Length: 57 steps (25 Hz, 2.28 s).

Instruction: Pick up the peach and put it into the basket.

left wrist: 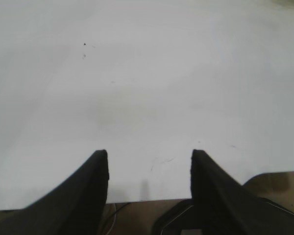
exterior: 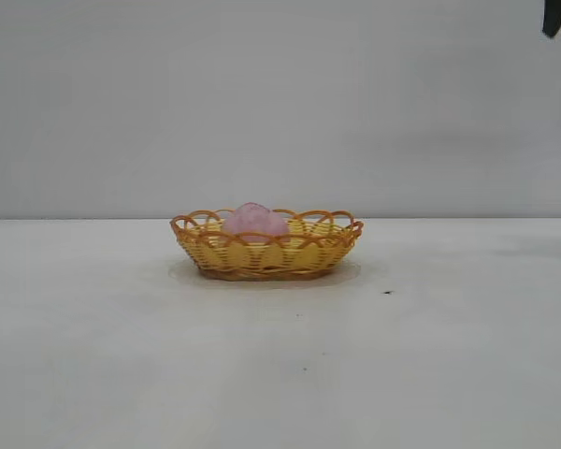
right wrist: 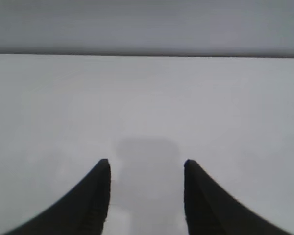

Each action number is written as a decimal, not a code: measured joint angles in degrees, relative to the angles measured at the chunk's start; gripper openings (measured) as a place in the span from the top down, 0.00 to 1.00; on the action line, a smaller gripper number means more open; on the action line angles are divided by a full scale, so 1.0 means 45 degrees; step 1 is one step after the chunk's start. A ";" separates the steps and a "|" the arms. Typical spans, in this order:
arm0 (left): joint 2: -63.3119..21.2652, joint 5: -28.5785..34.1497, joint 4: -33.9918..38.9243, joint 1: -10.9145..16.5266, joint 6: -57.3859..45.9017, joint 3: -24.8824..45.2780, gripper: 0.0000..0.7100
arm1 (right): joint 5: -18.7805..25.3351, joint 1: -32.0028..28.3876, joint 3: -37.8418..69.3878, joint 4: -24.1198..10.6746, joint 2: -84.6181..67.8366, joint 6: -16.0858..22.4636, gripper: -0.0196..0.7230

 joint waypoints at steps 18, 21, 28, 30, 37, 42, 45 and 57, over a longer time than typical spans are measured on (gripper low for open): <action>0.0000 0.0000 0.0000 0.0000 0.0000 0.0000 0.46 | 0.3290 0.0000 0.7886 -0.0043 -1.1936 0.0080 0.58; 0.0000 0.0000 0.0000 0.0000 0.0000 0.0000 0.46 | 0.3699 0.0000 0.8528 0.0002 -1.3551 0.0080 0.58; 0.0000 0.0000 0.0000 0.0000 0.0000 0.0000 0.46 | 0.4709 0.0000 0.9134 0.0032 -1.5876 -0.0144 0.58; 0.0000 0.0000 0.0000 0.0000 0.0000 0.0000 0.46 | 0.4756 0.0000 0.9134 0.0032 -1.6406 -0.0198 0.58; 0.0000 0.0000 0.0000 0.0000 0.0000 0.0000 0.46 | 0.4891 0.0000 0.9134 0.0032 -1.8991 -0.0391 0.58; -0.0019 0.0000 0.0000 0.0000 0.0000 0.0020 0.46 | 0.4923 0.0000 0.9134 0.0063 -1.9095 -0.0445 0.58; -0.0019 0.0000 0.0000 0.0000 0.0000 0.0020 0.46 | 0.4943 0.0000 0.9134 0.0063 -1.9095 -0.0466 0.58; -0.3238 0.0000 0.0000 0.0000 0.0000 0.0020 0.46 | 0.4943 0.0000 0.9134 0.0091 -1.9095 -0.0466 0.58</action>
